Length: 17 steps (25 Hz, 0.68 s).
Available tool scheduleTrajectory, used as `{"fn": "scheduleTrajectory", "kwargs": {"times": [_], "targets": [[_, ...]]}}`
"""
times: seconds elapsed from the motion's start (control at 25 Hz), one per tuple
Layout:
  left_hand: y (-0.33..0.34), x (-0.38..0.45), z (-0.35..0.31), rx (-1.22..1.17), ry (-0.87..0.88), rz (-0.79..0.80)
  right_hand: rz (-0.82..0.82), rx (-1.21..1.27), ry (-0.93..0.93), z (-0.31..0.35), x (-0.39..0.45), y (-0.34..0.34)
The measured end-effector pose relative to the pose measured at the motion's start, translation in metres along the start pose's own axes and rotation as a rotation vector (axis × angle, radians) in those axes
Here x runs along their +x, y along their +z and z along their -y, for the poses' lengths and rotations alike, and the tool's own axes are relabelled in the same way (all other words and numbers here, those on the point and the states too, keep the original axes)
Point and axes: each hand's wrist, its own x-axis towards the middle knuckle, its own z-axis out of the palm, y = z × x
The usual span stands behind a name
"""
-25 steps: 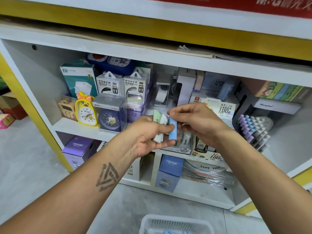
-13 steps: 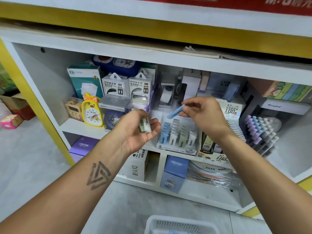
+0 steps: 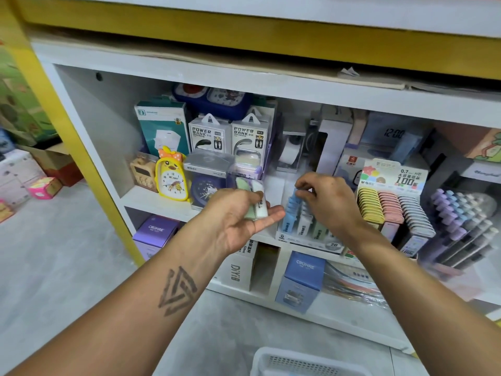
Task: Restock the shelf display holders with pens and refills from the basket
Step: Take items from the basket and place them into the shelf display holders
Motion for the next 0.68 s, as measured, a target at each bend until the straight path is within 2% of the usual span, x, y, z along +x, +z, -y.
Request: {"fn": "scheduleTrajectory", "kwargs": {"times": [0.28, 0.4, 0.52, 0.6, 0.68], "targets": [[0.001, -0.004, 0.000, 0.024, -0.015, 0.036, 0.060, 0.041, 0.007, 0.006, 0.002, 0.002], [-0.001, -0.003, 0.002, 0.062, -0.012, 0.036, 0.093, -0.081, 0.021, 0.003, 0.003, -0.001], [-0.001, -0.001, 0.004, 0.098, -0.001, 0.042, 0.231, -0.183, -0.011, 0.002, 0.004, -0.003], [0.001, 0.000, 0.006, 0.124, 0.005, 0.047, 0.223, 0.028, 0.090, 0.008, 0.003, -0.008], [0.006, 0.000, 0.008, 0.154, 0.016, 0.050, 0.204, 0.505, 0.267, 0.017, 0.004, -0.020]]}}
